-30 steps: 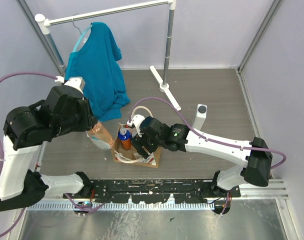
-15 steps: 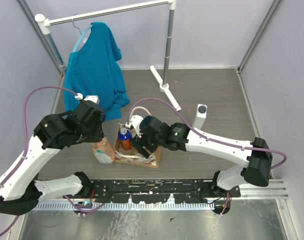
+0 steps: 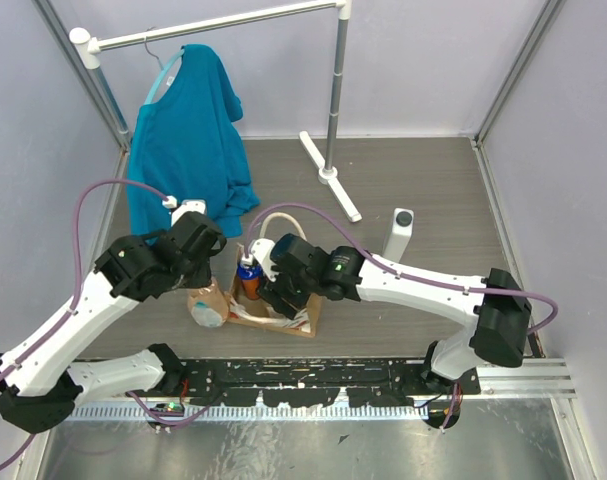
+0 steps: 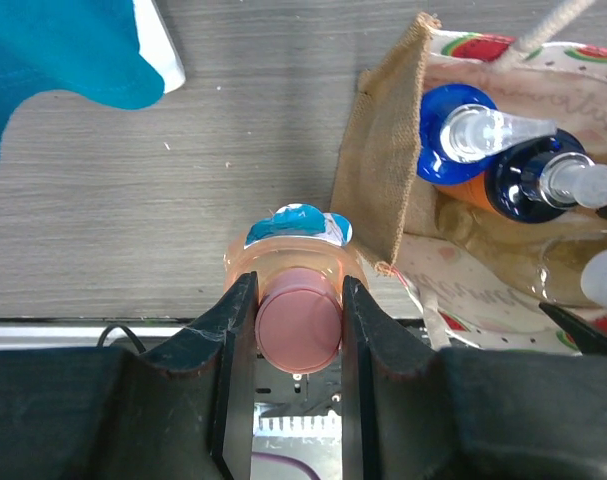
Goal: Take the personal care products out of the canvas bag
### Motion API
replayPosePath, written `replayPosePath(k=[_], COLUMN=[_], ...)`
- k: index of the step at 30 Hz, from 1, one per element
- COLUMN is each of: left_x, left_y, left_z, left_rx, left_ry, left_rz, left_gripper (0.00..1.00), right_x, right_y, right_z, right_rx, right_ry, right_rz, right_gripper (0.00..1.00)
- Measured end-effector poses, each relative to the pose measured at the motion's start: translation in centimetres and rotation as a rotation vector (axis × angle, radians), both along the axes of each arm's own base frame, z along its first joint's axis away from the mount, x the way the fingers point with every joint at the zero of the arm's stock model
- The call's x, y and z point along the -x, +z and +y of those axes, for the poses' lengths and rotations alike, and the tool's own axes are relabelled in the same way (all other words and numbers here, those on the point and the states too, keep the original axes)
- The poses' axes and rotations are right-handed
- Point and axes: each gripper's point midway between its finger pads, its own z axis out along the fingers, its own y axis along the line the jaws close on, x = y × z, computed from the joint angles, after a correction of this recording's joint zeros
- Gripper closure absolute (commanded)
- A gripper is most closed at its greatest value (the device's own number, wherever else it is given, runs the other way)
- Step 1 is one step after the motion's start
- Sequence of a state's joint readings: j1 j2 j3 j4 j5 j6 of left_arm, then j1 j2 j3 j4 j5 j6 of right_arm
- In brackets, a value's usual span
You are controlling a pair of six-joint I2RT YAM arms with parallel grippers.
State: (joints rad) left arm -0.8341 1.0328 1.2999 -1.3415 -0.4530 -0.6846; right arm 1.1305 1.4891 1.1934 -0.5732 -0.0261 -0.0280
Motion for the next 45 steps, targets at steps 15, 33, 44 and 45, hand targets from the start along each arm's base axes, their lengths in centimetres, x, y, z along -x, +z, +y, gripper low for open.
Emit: replayPosePath(k=[15,33,44,45], left_x=[-1.2,-2.0,-1.3,-1.3], left_y=[-2.6,-2.4,-0.4,0.1], left_z=[1.7,1.2,1.8,1.9], left_rx=[-0.061,0.033,0.073,0.085], left_ry=[0.074,0.094,0.101,0.102], left_rz=[-0.085,-0.174,-0.202,-0.212], left_gripper=[0.76,0.27,0.02,0.02], right_x=[0.2,-5.0,-11.9,-12.3], right_y=[0.6,11.4,19.1,19.5], right_z=[-1.0,-2.0,-7.7,-8.4], right_rx=[0.091,-0.064,-0.214,-0.221], right_ry=[-0.018,-0.275,-0.630,-0.661], right_rz=[0.032,-0.019,-0.097,-0.108], right_gripper=[0.99,0.99,0.99,0.99])
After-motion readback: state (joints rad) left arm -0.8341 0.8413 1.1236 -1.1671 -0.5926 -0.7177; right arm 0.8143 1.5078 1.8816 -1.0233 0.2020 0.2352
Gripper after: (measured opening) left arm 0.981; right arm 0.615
